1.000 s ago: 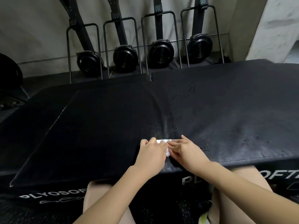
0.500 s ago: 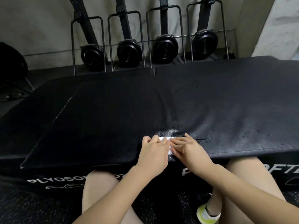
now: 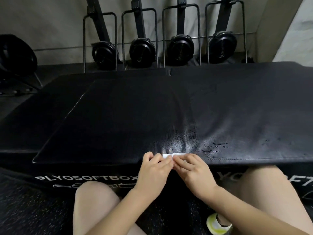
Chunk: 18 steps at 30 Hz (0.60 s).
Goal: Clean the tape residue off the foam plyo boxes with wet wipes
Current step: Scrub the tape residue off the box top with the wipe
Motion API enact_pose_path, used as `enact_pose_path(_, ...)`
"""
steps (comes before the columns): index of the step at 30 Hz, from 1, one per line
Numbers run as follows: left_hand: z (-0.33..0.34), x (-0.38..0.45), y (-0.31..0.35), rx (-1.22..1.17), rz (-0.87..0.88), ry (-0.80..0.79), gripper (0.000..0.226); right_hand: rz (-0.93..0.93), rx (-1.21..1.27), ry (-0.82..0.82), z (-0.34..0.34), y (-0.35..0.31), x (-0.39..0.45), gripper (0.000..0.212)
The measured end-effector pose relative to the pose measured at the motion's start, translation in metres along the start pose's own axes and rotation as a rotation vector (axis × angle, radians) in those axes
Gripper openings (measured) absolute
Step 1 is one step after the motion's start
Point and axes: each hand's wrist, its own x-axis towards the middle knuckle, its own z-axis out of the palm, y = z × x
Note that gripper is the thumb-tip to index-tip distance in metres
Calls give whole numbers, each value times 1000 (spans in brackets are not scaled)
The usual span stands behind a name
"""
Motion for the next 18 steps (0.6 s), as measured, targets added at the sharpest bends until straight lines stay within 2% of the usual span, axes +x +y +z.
enact_pose_path(4, -21, -31, -49, 105, 27, 43, 10, -94, -48, 11, 33, -40, 35, 16)
enact_pose_path(9, -28, -49, -78, 117, -5, 98, 17, -128, -33, 57, 51, -60, 53, 13)
enact_pose_path(13, -18, -44, -59, 158, 25, 79, 22, -149, -74, 54, 43, -45, 41, 18)
enact_pose_path(18, 10, -16, -10, 23, 54, 123, 20, -159, -170, 18, 1, 3, 8, 17)
